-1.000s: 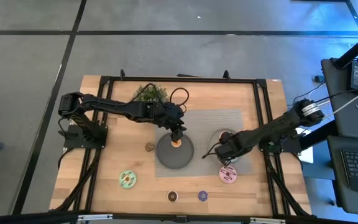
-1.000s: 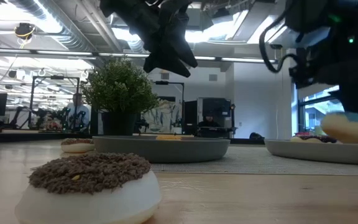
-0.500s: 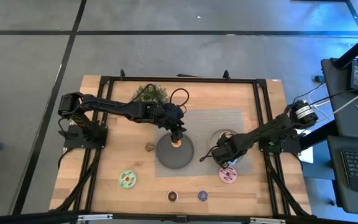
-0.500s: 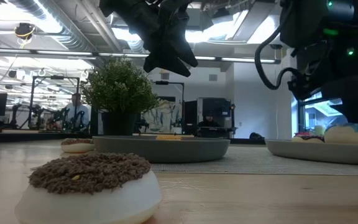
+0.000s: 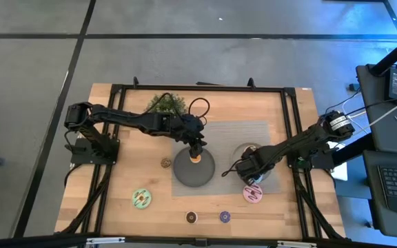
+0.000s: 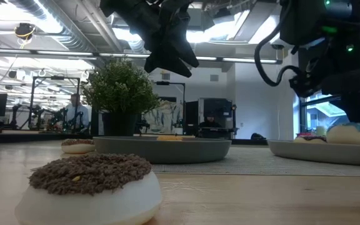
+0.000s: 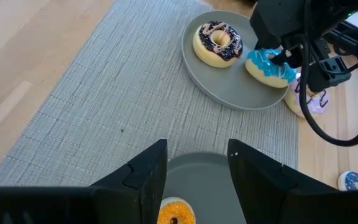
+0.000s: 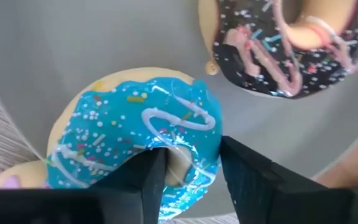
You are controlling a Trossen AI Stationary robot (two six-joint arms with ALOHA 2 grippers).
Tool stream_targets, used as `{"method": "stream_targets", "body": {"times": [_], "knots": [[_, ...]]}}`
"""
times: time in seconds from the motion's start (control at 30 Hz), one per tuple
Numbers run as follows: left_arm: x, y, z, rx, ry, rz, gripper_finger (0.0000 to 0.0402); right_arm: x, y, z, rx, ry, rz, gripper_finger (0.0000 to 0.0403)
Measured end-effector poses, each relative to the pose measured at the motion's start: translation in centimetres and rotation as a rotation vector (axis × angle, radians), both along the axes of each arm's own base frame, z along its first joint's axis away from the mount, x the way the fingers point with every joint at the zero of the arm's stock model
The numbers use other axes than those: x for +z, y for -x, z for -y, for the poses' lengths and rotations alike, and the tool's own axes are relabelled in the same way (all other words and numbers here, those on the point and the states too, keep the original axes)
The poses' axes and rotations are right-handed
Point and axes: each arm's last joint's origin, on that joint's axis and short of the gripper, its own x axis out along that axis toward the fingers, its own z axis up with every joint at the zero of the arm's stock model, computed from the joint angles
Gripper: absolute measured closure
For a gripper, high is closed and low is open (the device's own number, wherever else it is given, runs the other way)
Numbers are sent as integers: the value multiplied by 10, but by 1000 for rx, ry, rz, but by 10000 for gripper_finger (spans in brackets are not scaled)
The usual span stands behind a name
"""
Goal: Pick & Place donuts
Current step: Put the large blue donut on the light gray plate, then put the large pink donut on the light gray plate
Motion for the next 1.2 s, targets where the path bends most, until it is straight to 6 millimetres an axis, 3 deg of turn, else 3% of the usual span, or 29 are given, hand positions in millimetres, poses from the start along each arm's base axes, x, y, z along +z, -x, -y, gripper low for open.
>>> {"method": "stream_targets", "body": {"times": [0.77, 1.2], "knots": [[-3, -2, 0, -44, -50, -9, 239, 7, -4, 0, 2, 31, 12, 237], [-8, -4, 10, -64, -36, -20, 237, 7, -1, 1, -33, 46, -12, 145]]}}
